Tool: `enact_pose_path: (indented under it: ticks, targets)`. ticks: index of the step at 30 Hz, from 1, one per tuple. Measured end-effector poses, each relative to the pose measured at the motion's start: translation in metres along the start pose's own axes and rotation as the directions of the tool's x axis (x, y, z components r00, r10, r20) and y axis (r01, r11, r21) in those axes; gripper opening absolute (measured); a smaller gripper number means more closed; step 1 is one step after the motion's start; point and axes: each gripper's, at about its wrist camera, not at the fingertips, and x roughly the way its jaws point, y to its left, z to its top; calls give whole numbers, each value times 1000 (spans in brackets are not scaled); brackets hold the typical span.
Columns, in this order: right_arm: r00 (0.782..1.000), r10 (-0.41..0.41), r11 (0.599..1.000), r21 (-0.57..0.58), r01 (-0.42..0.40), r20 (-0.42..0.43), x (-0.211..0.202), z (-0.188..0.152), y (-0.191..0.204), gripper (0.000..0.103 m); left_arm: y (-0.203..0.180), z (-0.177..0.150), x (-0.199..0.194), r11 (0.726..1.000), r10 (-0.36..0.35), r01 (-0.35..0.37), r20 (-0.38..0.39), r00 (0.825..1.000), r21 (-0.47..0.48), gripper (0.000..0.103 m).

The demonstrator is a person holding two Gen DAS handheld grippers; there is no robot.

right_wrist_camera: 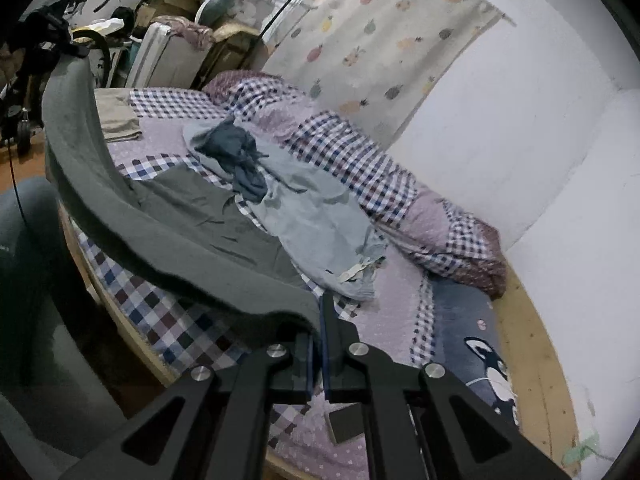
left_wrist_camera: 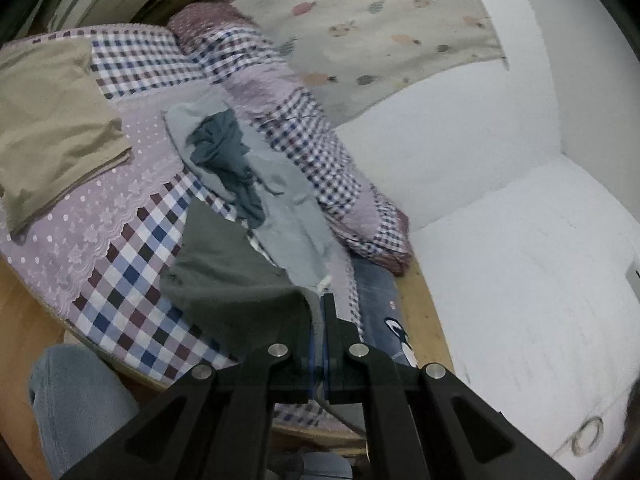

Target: Fold clothes

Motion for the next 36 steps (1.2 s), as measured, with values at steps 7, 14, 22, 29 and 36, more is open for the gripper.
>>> enact_pose_path:
  ticks: [7, 14, 22, 29, 36]
  targets:
    - [983, 142, 990, 34, -139, -117, 106, 25, -38, 1, 8, 55, 91, 993, 100, -104, -67, 993, -57, 1]
    - [930, 261, 965, 108, -241, -258, 251, 39, -67, 2, 55, 126, 212, 952, 269, -283, -126, 955, -114, 1]
    - [823, 351, 936, 158, -314, -447, 430, 34, -67, 2, 123, 172, 356, 868, 466, -489, -204, 861, -84, 1]
    - [821, 265, 962, 195, -190, -505, 481, 11, -77, 3, 162, 183, 430, 800, 576, -598, -227, 785, -39, 1]
    - [824, 148, 974, 227, -24, -547, 517, -12, -92, 53, 170, 187, 406, 792, 610, -608, -69, 790, 48, 42]
